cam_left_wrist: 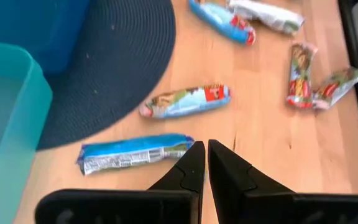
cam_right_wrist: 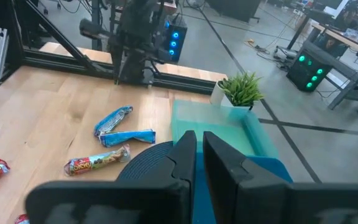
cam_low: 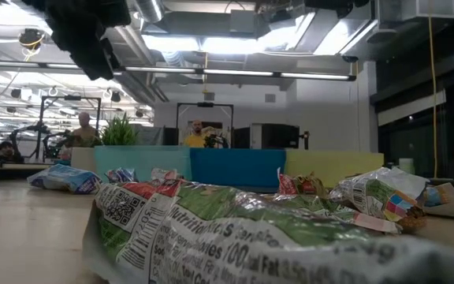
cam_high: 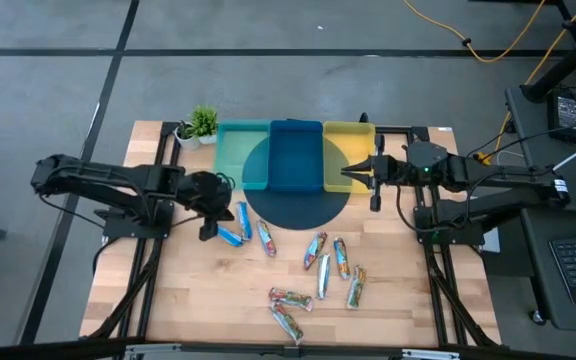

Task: Pick and place Granola Bars by type
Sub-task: Put the left blue granola bar into the light blue bin

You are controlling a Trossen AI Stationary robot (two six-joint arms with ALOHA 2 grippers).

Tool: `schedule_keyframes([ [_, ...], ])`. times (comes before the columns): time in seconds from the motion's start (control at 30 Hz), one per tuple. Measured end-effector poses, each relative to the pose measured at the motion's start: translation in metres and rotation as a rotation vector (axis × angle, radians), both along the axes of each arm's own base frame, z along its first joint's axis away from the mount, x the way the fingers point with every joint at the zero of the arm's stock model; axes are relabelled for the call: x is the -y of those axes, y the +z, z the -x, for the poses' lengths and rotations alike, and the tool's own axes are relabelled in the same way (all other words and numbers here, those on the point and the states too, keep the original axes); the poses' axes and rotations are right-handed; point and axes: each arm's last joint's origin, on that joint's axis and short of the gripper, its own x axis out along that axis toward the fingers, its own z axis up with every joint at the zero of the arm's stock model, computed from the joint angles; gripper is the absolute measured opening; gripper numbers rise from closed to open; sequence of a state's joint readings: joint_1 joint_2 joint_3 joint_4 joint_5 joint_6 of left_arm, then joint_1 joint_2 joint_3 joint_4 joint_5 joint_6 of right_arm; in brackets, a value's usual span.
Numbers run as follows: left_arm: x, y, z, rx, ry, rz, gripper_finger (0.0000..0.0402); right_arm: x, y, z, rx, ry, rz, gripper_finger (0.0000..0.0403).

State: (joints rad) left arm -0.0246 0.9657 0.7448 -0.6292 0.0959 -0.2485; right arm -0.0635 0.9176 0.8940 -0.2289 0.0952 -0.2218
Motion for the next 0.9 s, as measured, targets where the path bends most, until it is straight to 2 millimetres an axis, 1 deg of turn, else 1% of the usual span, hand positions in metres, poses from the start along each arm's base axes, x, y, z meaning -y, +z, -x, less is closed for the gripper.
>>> schedule_keyframes([
  [0.1, 0.005, -0.005, -0.003, -0.036, -0.029, -0.004, 0.0025, 0.0, 0.0, 0.0, 0.0, -0.001, -0.006, 0.0034],
  [0.23, 0.01, -0.011, -0.006, -0.076, -0.071, -0.035, 0.0049, 0.0, 0.0, 0.0, -0.003, -0.001, -0.007, 0.0034],
  [0.3, 0.012, -0.014, -0.007, -0.098, -0.082, -0.041, 0.0065, 0.0, 0.0, 0.0, -0.002, 0.0, -0.012, 0.0034],
  [0.53, 0.018, -0.024, -0.009, -0.183, -0.113, -0.048, 0.0132, -0.001, -0.004, 0.001, -0.025, -0.027, -0.115, 0.0034],
  [0.67, 0.019, -0.029, -0.011, -0.214, -0.118, -0.051, 0.0162, -0.001, -0.006, 0.002, -0.044, -0.036, -0.142, 0.0034],
  [0.77, 0.019, -0.032, -0.013, -0.228, -0.116, -0.086, 0.0174, -0.001, -0.007, 0.002, -0.049, -0.043, -0.163, 0.0034],
  [0.9, 0.018, -0.036, -0.016, -0.244, -0.126, -0.154, 0.0177, -0.001, -0.008, 0.003, -0.06, -0.057, -0.202, 0.0034],
])
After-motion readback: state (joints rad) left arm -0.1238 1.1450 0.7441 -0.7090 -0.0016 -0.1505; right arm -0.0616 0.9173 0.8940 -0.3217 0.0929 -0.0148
